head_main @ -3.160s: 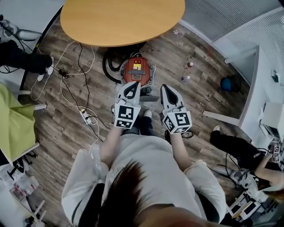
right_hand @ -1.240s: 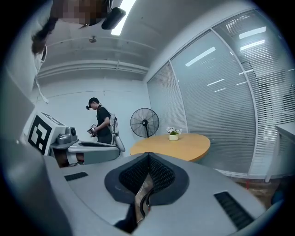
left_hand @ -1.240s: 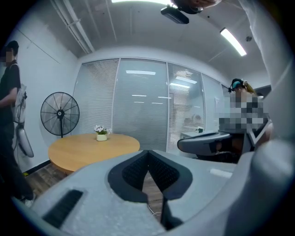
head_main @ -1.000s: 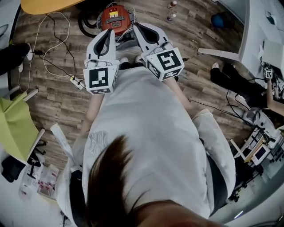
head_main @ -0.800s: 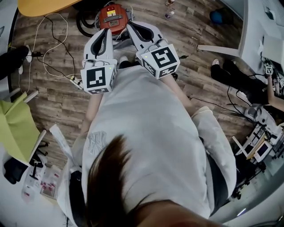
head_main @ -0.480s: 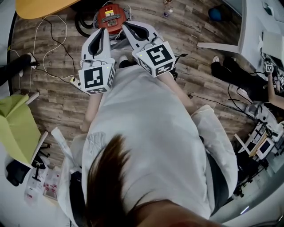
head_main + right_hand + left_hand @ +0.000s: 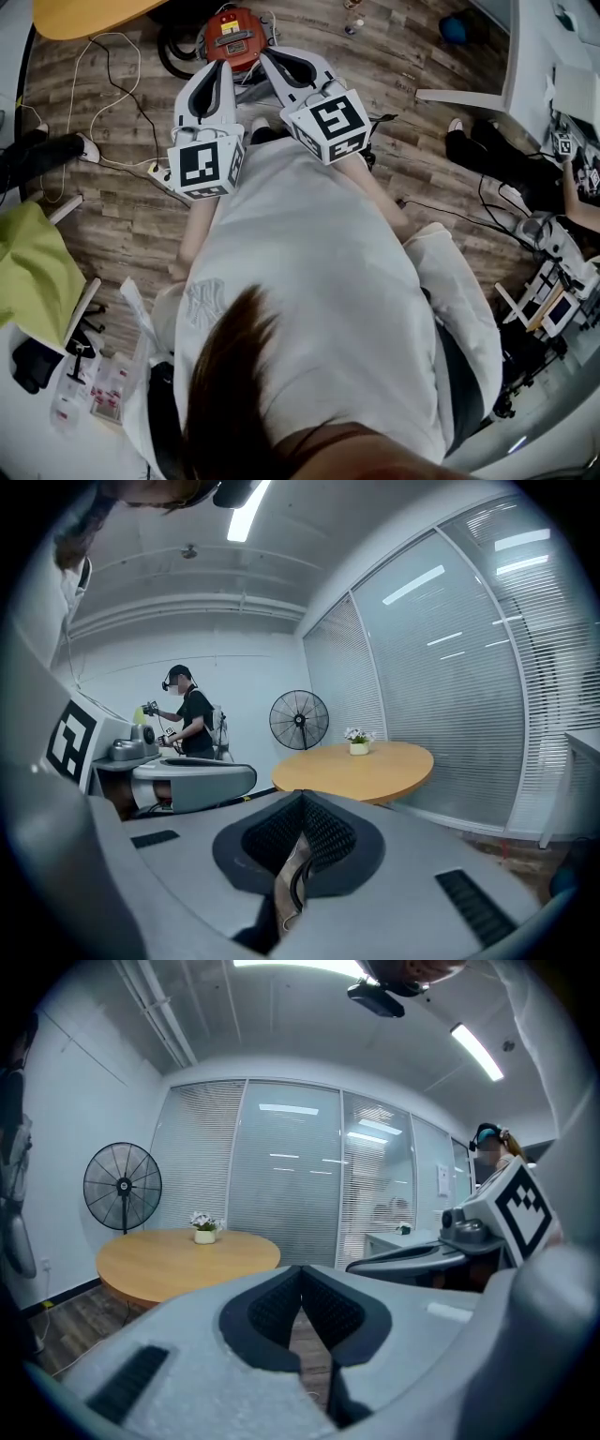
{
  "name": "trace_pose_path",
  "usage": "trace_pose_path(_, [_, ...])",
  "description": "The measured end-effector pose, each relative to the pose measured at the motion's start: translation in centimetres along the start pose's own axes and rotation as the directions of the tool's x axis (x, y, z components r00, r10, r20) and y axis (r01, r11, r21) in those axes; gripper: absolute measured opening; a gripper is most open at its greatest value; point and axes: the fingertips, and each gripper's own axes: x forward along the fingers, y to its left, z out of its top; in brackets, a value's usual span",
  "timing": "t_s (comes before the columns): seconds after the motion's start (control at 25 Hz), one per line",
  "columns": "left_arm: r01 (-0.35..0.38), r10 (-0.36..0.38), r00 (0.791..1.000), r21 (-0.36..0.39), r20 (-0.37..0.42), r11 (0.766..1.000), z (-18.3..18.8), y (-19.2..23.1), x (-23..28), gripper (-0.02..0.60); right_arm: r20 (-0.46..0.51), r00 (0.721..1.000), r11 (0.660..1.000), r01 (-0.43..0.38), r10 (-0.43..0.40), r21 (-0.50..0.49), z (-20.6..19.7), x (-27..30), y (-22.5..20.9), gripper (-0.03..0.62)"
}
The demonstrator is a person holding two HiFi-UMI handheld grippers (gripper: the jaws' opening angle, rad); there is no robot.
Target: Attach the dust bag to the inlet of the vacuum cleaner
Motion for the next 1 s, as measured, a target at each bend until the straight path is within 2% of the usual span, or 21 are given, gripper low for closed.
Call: trace_pose_path(1.0, [-0.001, 0.001, 1.000, -0.011, 0.003, 1.000, 0.42, 0.45, 0.65, 0.017, 0.000, 1.000, 1.000, -0.003, 0.003, 0.000, 0.42, 0.61, -0.52, 0.003])
